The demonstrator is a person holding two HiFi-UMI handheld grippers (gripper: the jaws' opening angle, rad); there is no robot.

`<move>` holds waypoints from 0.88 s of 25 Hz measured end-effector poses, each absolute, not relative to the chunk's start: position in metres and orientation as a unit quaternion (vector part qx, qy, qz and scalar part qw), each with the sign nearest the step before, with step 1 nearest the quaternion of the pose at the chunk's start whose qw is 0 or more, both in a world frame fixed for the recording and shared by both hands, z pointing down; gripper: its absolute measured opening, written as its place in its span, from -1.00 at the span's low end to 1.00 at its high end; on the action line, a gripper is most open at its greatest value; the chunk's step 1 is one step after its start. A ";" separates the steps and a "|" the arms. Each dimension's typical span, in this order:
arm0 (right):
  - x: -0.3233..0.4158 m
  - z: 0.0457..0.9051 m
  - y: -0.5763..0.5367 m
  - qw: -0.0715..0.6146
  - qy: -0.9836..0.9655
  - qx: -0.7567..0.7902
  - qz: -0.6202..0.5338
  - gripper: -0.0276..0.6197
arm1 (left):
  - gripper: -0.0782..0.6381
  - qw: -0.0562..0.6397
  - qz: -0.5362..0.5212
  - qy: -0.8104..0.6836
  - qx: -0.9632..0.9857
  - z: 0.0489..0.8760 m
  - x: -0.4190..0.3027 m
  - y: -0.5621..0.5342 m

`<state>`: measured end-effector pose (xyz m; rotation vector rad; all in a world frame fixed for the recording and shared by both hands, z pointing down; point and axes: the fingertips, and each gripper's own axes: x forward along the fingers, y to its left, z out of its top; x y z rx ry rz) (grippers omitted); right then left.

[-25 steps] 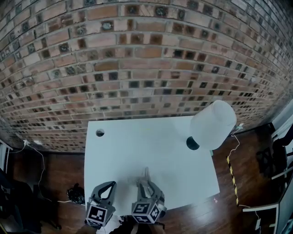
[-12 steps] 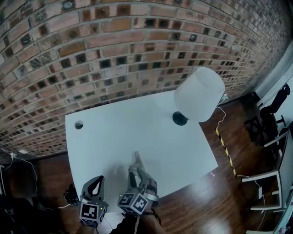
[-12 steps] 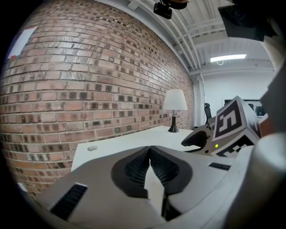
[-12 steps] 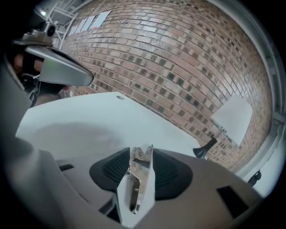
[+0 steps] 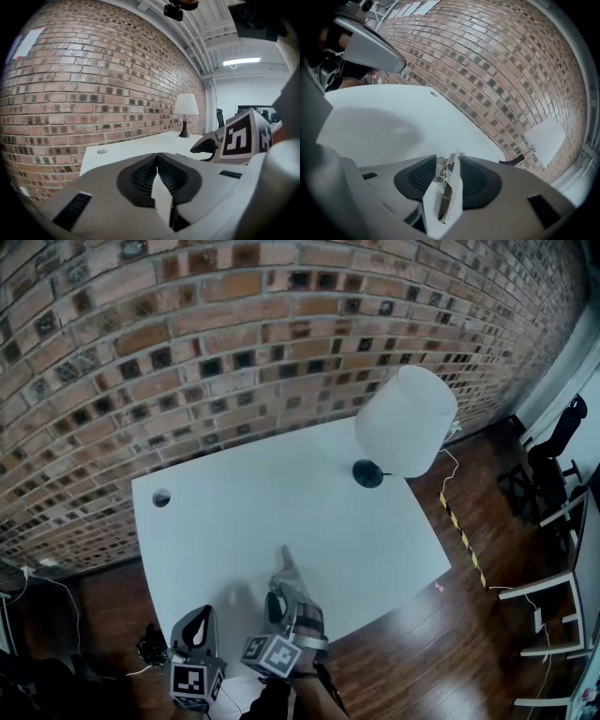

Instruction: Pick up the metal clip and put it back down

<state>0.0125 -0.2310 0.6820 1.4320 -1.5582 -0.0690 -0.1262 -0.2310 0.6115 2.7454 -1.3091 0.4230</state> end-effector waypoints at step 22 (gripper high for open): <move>0.055 0.691 -0.244 0.495 -0.603 0.624 -0.043 -0.89 | -0.80 0.042 0.147 -0.422 0.893 0.614 -0.117 -0.227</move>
